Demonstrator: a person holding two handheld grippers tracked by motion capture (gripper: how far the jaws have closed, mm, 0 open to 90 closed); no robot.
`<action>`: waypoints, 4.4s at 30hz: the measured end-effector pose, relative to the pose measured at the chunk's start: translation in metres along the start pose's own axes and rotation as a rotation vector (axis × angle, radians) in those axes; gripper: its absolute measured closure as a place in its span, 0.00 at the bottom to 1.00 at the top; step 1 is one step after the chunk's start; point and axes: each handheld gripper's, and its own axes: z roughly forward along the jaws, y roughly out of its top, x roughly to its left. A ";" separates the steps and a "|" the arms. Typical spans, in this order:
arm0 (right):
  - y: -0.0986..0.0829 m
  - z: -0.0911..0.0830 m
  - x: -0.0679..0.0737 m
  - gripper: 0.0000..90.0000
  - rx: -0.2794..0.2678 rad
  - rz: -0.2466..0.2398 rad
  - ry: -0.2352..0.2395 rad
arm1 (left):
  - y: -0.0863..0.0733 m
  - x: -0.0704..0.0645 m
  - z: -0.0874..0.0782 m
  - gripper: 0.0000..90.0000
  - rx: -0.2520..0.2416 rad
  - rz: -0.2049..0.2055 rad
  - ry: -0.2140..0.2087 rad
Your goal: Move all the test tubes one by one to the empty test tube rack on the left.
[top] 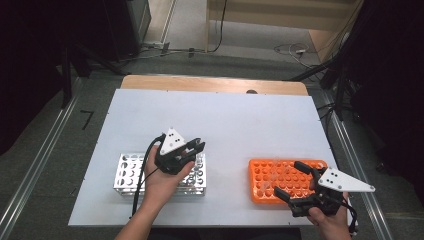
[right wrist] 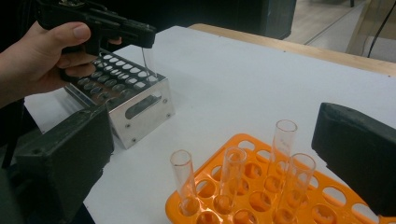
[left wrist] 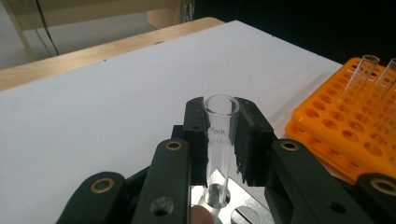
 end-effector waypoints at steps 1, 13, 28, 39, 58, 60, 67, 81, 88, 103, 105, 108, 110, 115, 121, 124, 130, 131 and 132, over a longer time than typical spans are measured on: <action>0.000 0.000 0.000 0.00 -0.001 0.001 -0.001 | -0.001 0.000 0.000 0.84 0.003 -0.002 -0.002; -0.002 0.000 -0.006 0.00 0.006 0.008 -0.022 | -0.003 -0.001 0.002 0.84 0.082 -0.010 0.002; -0.005 0.000 -0.014 0.00 0.015 0.025 -0.040 | -0.004 -0.001 0.011 0.83 0.177 0.000 -0.020; -0.004 0.002 -0.018 0.00 0.013 0.046 -0.042 | -0.003 -0.001 0.015 0.77 0.225 0.008 -0.027; -0.011 0.003 -0.037 0.05 0.038 0.090 -0.071 | 0.003 0.000 -0.020 0.19 0.049 -0.074 -0.051; -0.013 0.004 -0.040 0.06 0.051 0.100 -0.077 | 0.002 -0.001 -0.025 0.15 0.039 -0.071 -0.051; -0.021 0.008 -0.049 0.14 0.089 0.115 -0.056 | -0.005 -0.004 -0.042 0.03 0.016 -0.096 -0.077; -0.037 0.025 -0.053 0.49 0.192 0.130 -0.063 | -0.011 -0.006 -0.061 0.00 -0.035 -0.102 -0.113; -0.041 0.031 -0.053 0.66 0.228 0.124 -0.071 | -0.013 -0.005 -0.058 0.00 -0.032 -0.110 -0.116; -0.048 0.039 -0.048 0.75 0.271 0.073 -0.093 | -0.014 -0.005 -0.057 0.00 -0.019 -0.104 -0.108; -0.048 0.039 -0.047 0.76 0.269 0.068 -0.098 | -0.014 -0.005 -0.056 0.00 -0.018 -0.107 -0.109; -0.049 0.038 -0.047 0.77 0.268 0.068 -0.102 | -0.014 -0.006 -0.056 0.00 -0.015 -0.105 -0.110; -0.049 0.038 -0.047 0.78 0.265 0.059 -0.104 | -0.014 -0.006 -0.055 0.00 -0.014 -0.105 -0.111; -0.050 0.038 -0.046 0.82 0.262 0.041 -0.125 | -0.014 -0.007 -0.054 0.00 -0.013 -0.104 -0.114; -0.047 0.037 -0.047 0.82 0.266 0.058 -0.132 | -0.014 -0.008 -0.054 0.00 -0.012 -0.103 -0.115; -0.043 0.033 -0.048 0.82 0.247 0.069 -0.129 | -0.014 -0.008 -0.054 0.00 -0.013 -0.102 -0.115; -0.032 0.025 -0.047 0.82 0.212 0.082 -0.122 | -0.014 -0.009 -0.054 0.00 -0.015 -0.103 -0.118; -0.030 0.024 -0.047 0.82 0.201 0.084 -0.119 | -0.014 -0.009 -0.054 0.00 -0.016 -0.102 -0.120; -0.030 0.024 -0.047 0.82 0.201 0.084 -0.119 | -0.014 -0.010 -0.054 0.00 -0.015 -0.103 -0.122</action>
